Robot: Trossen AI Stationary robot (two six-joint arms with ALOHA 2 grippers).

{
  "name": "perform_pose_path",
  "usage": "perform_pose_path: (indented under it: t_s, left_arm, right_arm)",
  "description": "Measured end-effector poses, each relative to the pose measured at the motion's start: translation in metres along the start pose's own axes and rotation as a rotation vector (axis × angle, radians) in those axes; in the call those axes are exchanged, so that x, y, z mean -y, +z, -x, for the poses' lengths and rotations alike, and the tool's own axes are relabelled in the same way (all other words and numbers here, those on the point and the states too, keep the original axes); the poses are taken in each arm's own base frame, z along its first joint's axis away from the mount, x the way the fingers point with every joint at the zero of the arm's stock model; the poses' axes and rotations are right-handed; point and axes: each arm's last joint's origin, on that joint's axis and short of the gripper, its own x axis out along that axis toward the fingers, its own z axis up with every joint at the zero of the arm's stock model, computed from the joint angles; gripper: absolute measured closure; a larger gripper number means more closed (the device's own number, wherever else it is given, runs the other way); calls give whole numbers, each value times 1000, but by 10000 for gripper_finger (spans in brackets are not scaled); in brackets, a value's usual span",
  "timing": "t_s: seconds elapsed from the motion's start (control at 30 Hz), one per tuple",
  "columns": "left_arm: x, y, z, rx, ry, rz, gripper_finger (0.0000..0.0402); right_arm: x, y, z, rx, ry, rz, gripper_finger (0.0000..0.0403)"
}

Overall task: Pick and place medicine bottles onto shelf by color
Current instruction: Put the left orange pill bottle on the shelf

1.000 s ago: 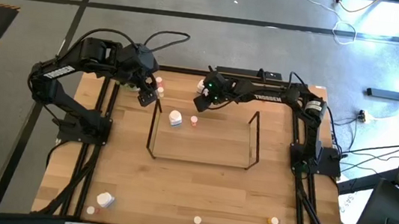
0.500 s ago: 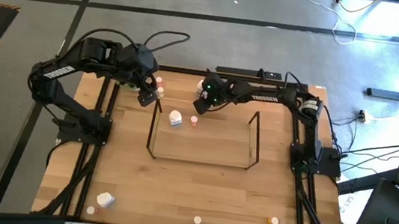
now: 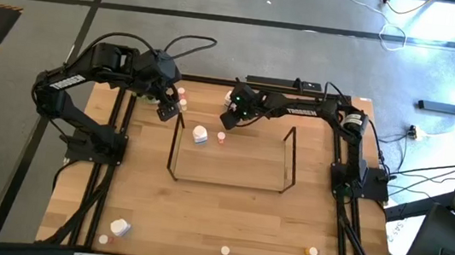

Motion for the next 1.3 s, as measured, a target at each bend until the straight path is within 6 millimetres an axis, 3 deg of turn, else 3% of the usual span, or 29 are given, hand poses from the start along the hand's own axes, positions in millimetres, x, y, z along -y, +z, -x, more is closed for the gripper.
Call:
perform_pose_path:
  t_s: [0.27, 0.9, 1.3]
  left_arm:
    - [0, 0, 0, 0, 0, 0, 160]
    - [0, -1, 0, -5, 1, -2, 160]
    - [0, 0, 0, -5, 1, -2, 160]
  right_arm:
    - [0, 0, 0, 1, 0, 0, 287]
    - [0, -1, 2, -36, 10, -26, 292]
    - [-5, 14, 19, -104, -20, 25, 293]
